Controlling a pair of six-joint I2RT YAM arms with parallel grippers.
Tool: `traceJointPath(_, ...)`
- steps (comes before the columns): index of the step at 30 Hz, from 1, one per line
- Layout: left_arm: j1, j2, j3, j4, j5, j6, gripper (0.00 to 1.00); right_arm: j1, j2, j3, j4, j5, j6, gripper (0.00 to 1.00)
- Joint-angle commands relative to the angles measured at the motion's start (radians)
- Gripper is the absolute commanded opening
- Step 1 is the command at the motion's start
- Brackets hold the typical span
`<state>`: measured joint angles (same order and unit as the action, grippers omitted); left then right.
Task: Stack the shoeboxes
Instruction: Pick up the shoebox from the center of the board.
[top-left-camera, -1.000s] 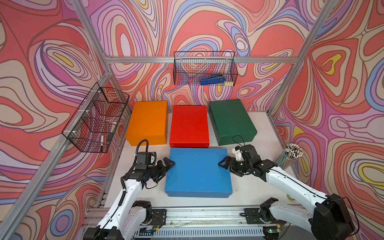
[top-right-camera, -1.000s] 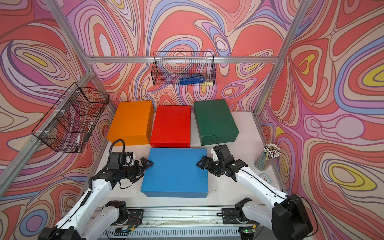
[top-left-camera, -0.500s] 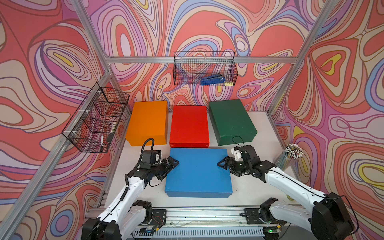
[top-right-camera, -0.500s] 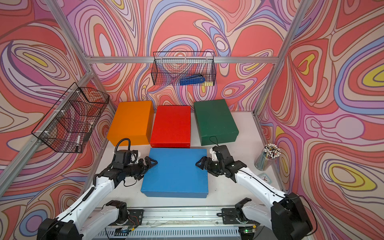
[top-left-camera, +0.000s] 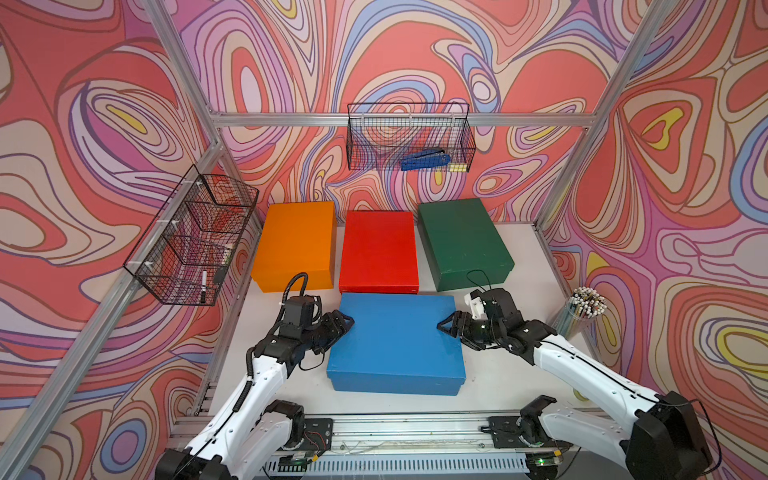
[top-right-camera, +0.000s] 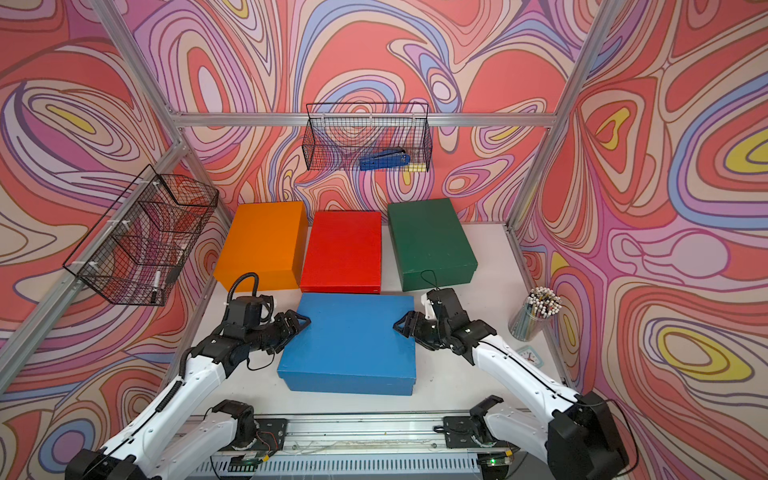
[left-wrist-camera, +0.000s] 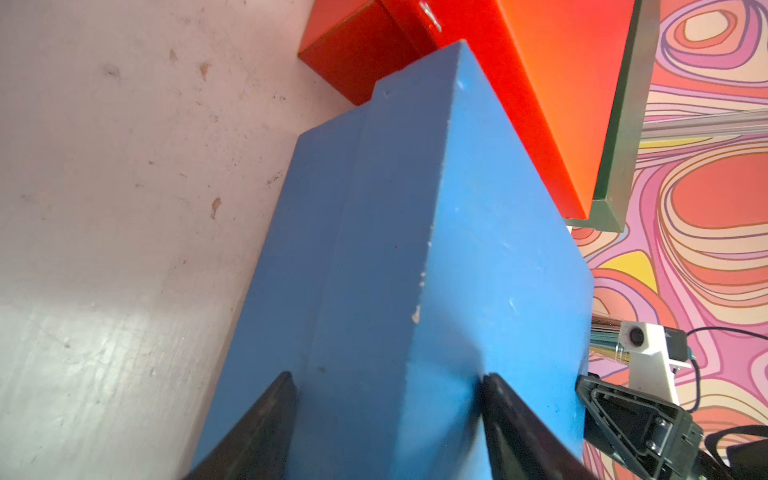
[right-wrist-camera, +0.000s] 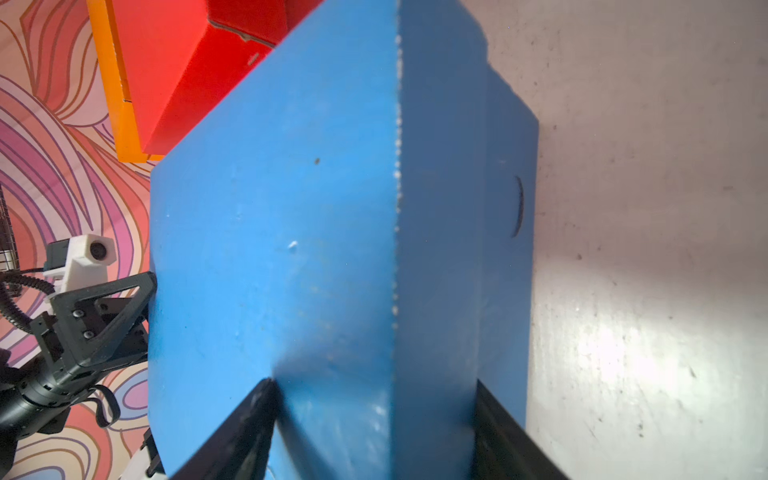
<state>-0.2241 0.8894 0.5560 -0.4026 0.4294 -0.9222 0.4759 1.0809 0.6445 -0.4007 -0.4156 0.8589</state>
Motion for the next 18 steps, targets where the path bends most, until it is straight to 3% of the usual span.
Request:
traceJointPath(1,-0.039,-0.043,0.067,-0.025,0.072,-0.042,0.7,0.052,-0.035,0.069,-0.002,-0.076,-0.004,0.68)
traceJointPath(12,-0.06,-0.197,0.19,-0.162,0.001,-0.063,0.73,0.12,-0.059,0.23,-0.084,-0.033,-0.002,0.67)
traceJointPath(18,-0.059,-0.164,0.306,-0.201,-0.051,-0.002,0.75,0.12,0.037,0.349,-0.06,-0.023,-0.073,0.67)
